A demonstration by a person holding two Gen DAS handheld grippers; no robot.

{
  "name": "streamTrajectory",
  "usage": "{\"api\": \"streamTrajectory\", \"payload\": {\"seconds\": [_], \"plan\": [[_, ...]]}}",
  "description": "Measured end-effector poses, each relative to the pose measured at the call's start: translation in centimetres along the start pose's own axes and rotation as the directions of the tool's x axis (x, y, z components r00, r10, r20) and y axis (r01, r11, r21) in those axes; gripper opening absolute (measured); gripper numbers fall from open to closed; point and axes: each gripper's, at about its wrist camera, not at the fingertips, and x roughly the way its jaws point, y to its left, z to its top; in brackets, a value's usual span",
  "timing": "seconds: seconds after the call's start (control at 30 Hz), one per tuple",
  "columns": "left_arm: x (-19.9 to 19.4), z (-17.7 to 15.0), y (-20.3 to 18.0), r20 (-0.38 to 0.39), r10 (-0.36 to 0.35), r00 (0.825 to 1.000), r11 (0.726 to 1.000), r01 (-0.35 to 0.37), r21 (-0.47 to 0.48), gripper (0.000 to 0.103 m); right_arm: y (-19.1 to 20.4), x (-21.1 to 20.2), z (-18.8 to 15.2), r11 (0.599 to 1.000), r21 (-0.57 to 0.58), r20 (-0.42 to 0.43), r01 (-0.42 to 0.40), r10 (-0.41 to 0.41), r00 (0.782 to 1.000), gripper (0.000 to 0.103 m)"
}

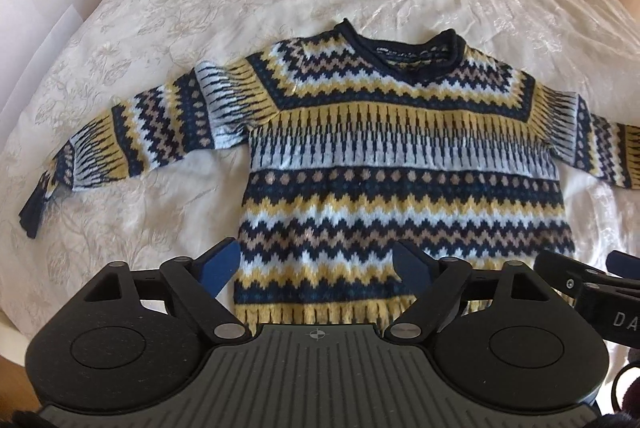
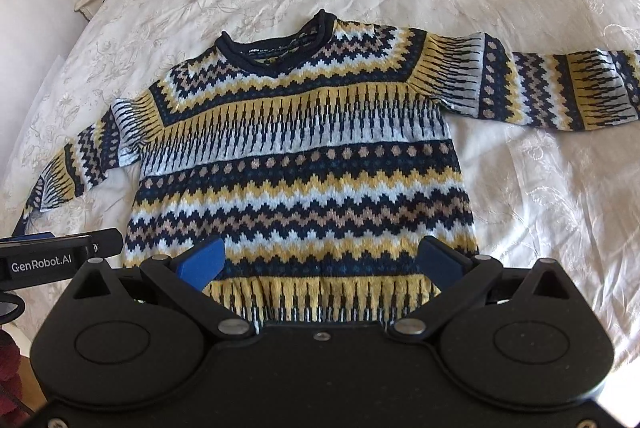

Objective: Fold small clothes
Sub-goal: 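Move both grippers over the sweater hem toward the sleeves, then grasp the navy cuff of a sleeve with the right gripper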

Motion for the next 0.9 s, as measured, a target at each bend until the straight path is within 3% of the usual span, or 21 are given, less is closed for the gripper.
{"api": "streamTrajectory", "payload": {"seconds": [0.27, 0.47, 0.9], "plan": [[1.3, 3.5, -2.1, 0.052, -0.065, 0.997, 0.995, 0.06, 0.081, 0.081, -2.9, 0.7, 1.9, 0.995, 0.096, 0.06, -0.004, -0.001, 0.998, 0.102], [1.4, 4.5, -3.9, 0.095, -0.083, 0.992, 0.995, 0.077, 0.064, 0.081, -8.0, 1.1, 2.9, 0.984, 0.174, 0.085, 0.033, -0.048, 0.995, 0.102], [1.4, 4.7, -10.1, 0.105, -0.008, 0.994, 0.999, 0.012, -0.039, 0.081, -21.3, 1.4, 7.8, 0.968, 0.212, 0.114, 0.136, -0.163, 0.98, 0.102]]}}
